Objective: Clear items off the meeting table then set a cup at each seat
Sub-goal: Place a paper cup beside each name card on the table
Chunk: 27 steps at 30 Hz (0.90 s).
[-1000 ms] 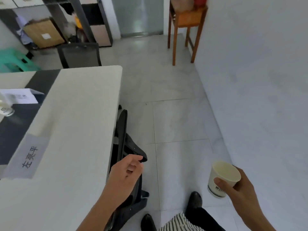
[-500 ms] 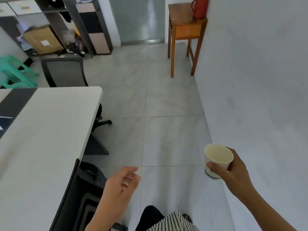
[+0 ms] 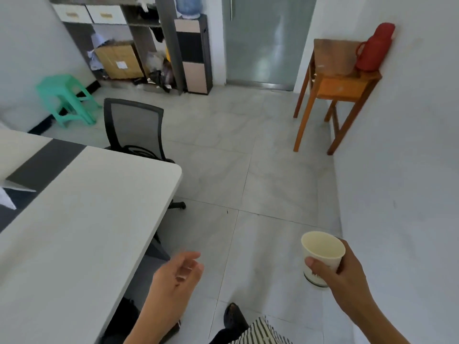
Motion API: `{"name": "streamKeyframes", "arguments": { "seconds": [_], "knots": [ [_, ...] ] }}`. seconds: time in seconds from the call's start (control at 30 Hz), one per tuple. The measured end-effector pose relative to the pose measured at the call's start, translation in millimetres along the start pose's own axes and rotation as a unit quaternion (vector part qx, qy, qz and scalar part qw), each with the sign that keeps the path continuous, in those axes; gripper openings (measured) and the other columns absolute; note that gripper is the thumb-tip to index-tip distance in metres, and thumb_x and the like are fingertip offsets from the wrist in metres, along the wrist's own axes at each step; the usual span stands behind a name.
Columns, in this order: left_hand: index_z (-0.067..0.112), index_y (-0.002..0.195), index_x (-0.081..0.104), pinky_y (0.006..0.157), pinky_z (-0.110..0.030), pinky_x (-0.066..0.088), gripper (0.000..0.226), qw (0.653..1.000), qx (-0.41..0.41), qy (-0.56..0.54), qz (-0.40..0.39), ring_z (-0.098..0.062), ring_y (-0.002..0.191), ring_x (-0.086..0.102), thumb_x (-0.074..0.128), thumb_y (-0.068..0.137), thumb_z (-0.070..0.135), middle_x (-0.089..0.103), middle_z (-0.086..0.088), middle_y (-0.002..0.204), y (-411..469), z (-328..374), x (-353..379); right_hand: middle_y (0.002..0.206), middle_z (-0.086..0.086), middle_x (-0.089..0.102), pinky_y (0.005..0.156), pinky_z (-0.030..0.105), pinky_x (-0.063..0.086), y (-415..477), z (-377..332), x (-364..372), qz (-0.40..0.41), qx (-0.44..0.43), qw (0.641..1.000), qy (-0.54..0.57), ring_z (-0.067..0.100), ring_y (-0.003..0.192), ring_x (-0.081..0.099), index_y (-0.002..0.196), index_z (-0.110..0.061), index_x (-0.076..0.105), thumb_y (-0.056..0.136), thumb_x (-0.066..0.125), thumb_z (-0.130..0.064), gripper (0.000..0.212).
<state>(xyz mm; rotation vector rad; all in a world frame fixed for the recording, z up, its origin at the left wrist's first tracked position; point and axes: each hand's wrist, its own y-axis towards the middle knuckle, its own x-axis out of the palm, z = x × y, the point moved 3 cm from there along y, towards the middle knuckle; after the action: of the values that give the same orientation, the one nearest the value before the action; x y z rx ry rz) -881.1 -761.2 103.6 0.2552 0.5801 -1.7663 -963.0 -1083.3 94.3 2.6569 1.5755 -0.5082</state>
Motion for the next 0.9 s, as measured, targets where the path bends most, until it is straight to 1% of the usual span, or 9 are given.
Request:
{"name": "streamKeyframes", "arguments": {
  "seconds": [0.13,0.2,0.27,0.37,0.5,0.57,0.67,0.8,0.9],
  "knots": [
    [0.035,0.097,0.066,0.068,-0.014,0.051,0.018,0.999,0.002,-0.002,0.042,-0.004,0.078,0.068,0.067,0.089,0.019,0.072,0.013,0.086,58.8,27.5,-33.0,0.092,-0.019,0.068,0.059,0.017,0.05,68.2,-33.7,43.7,-0.055,-0.027,0.998,0.002,-0.005,0.082,0.064,0.101,-0.038,0.056,0.047,0.075,-0.055,0.06],
    [0.029,0.1,0.067,0.067,-0.014,0.052,0.016,0.997,-0.001,-0.014,0.07,-0.007,0.076,0.068,0.066,0.089,0.018,0.072,0.007,0.086,77.4,33.0,-50.5,0.094,-0.026,0.066,0.059,0.019,0.051,101.3,-46.2,71.2,-0.087,-0.048,0.995,-0.012,-0.004,0.082,0.064,0.101,-0.038,0.055,0.052,0.078,-0.048,0.055],
    [0.024,0.101,0.068,0.064,-0.013,0.05,0.015,0.993,-0.03,-0.03,0.108,-0.008,0.073,0.066,0.067,0.089,0.016,0.072,0.0,0.084,88.9,28.6,-67.0,0.095,-0.027,0.065,0.057,0.019,0.05,132.4,-57.6,101.7,-0.131,-0.067,0.989,-0.027,-0.004,0.082,0.063,0.101,-0.038,0.055,0.054,0.079,-0.046,0.054],
    [0.026,0.096,0.068,0.063,-0.014,0.047,0.014,0.98,-0.09,-0.047,0.171,-0.009,0.071,0.064,0.066,0.089,0.014,0.07,0.001,0.08,98.6,7.1,-86.9,0.094,-0.028,0.063,0.056,0.015,0.054,181.4,-70.7,151.3,-0.206,-0.089,0.974,-0.045,-0.004,0.084,0.062,0.101,-0.039,0.055,0.049,0.074,-0.055,0.057],
    [0.029,0.094,0.068,0.068,-0.023,0.053,0.018,0.948,-0.175,-0.068,0.256,-0.016,0.076,0.068,0.066,0.088,0.012,0.072,-0.001,0.081,109.7,-14.0,-108.1,0.095,-0.022,0.066,0.053,0.018,0.053,249.7,-93.4,223.2,-0.302,-0.108,0.945,-0.057,0.0,0.081,0.064,0.099,-0.044,0.057,0.056,0.079,-0.042,0.048],
    [0.03,0.093,0.068,0.068,-0.026,0.054,0.018,0.93,-0.205,-0.073,0.297,-0.015,0.074,0.069,0.067,0.089,0.013,0.073,0.0,0.082,116.3,-17.9,-116.3,0.092,-0.018,0.068,0.052,0.019,0.051,278.2,-106.9,260.1,-0.358,-0.113,0.924,-0.07,0.003,0.077,0.066,0.097,-0.043,0.058,0.055,0.078,-0.046,0.046],
    [0.033,0.096,0.067,0.065,-0.017,0.052,0.017,0.897,-0.232,-0.094,0.365,-0.01,0.074,0.069,0.066,0.089,0.017,0.073,0.008,0.088,122.7,-14.5,-126.4,0.088,-0.013,0.07,0.052,0.02,0.053,305.5,-131.8,318.5,-0.447,-0.125,0.881,-0.091,0.007,0.073,0.067,0.095,-0.044,0.059,0.052,0.074,-0.057,0.048],
    [0.033,0.098,0.066,0.065,-0.018,0.052,0.016,0.844,-0.288,-0.139,0.43,-0.009,0.078,0.068,0.065,0.09,0.02,0.072,0.001,0.087,117.8,-17.3,-122.5,0.088,-0.014,0.069,0.054,0.02,0.053,316.9,-163.7,393.6,-0.561,-0.151,0.805,-0.121,0.006,0.072,0.066,0.094,-0.046,0.058,0.053,0.073,-0.059,0.046],
    [0.031,0.097,0.067,0.066,-0.013,0.052,0.016,0.816,-0.318,-0.151,0.458,-0.007,0.078,0.067,0.066,0.089,0.017,0.072,0.004,0.087,109.4,-24.3,-119.4,0.088,-0.015,0.069,0.057,0.014,0.053,309.2,-179.8,446.6,-0.608,-0.164,0.767,-0.125,0.003,0.073,0.065,0.094,-0.047,0.058,0.054,0.074,-0.06,0.044]
  ]
}}
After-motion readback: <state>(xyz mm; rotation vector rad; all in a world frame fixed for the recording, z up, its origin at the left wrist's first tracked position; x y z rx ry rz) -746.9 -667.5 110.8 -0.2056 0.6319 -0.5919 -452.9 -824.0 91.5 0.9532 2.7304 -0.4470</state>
